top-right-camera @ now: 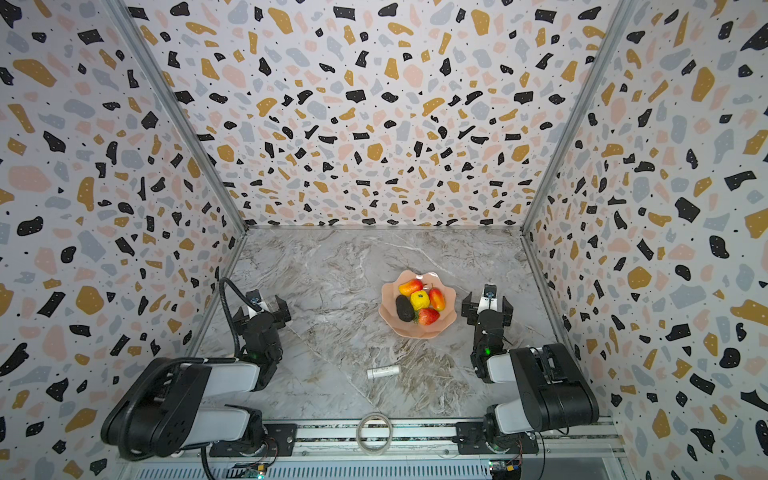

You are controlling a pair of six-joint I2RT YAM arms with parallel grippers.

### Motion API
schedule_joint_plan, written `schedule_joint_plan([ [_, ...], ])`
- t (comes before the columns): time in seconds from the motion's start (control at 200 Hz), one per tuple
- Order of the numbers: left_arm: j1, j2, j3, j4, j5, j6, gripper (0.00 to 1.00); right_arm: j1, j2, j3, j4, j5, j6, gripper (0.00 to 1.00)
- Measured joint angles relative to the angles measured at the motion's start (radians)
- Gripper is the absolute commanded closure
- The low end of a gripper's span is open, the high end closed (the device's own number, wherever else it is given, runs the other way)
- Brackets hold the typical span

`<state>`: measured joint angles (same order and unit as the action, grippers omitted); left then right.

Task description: Place and organize the fake fruits in the fruit bowl

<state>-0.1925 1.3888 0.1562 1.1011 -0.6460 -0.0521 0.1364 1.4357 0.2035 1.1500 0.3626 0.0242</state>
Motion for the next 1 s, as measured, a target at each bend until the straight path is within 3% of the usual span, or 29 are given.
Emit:
schedule_joint_plan([
  [0.305,0.028,0.02,-0.018,0.069,0.067,0.005,0.0,-0.026,0.067,-0.007,0.083,-0.124,-0.001,0.01],
  [0.996,0.029,0.02,-0.018,0.076,0.087,0.005,0.0,-0.026,0.069,-0.01,0.101,-0.142,-0.001,0.01],
])
